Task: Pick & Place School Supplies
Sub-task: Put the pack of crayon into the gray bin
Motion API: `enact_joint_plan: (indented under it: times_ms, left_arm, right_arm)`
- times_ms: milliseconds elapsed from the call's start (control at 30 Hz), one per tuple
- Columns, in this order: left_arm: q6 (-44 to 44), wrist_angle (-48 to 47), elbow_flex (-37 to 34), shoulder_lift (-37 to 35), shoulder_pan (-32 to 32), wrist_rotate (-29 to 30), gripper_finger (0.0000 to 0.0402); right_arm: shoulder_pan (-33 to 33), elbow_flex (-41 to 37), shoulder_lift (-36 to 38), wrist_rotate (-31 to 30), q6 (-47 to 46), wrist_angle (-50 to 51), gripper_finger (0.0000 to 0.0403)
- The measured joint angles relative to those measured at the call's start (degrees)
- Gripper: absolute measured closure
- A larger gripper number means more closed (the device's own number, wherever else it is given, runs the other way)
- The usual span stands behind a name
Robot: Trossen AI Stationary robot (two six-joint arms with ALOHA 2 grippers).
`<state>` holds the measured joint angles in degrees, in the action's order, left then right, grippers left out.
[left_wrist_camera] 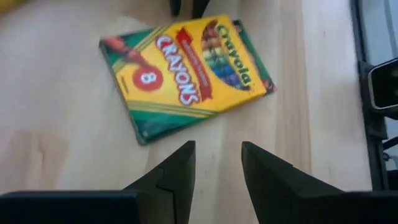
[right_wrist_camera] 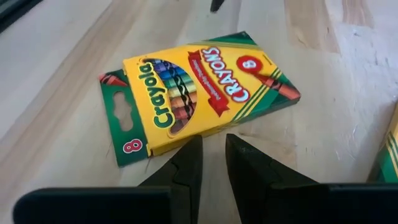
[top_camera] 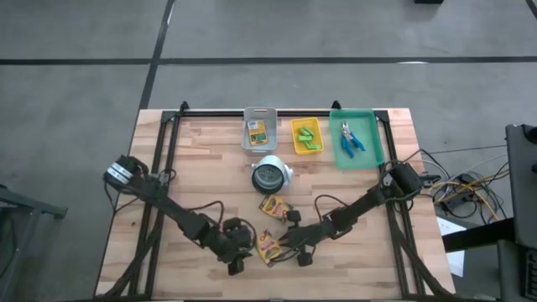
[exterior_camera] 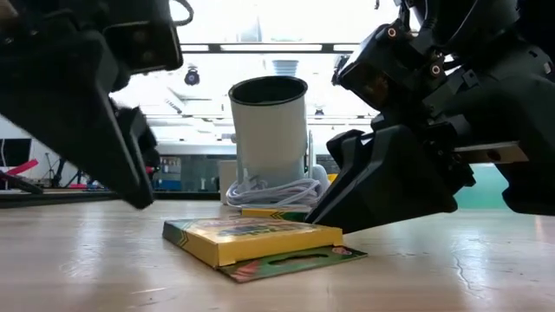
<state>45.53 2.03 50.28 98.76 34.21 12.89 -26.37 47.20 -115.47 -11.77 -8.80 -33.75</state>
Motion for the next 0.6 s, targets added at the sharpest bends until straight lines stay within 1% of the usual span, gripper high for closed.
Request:
enact_joint_plan:
  times_ms: [133,300,600]
  left_arm:
    - [1.59,0.42,0.02,2.6,0.85,0.16,0.0266]
    - [1.63,4.44,0.11,5.44,0.95,1.01,0.0266]
    - [1.19,4.47,0.17,5.62,0.99,3.34,0.0266]
  right_arm:
    - [0.0,0.01,0.06,-0.15,0.01,-1.63,0.0335]
    - [0.02,1.08,0.18,-0.17,0.61,-2.0,0.0335]
    - [0.02,2.71,0.18,-0.2,3.22,-1.43,0.0335]
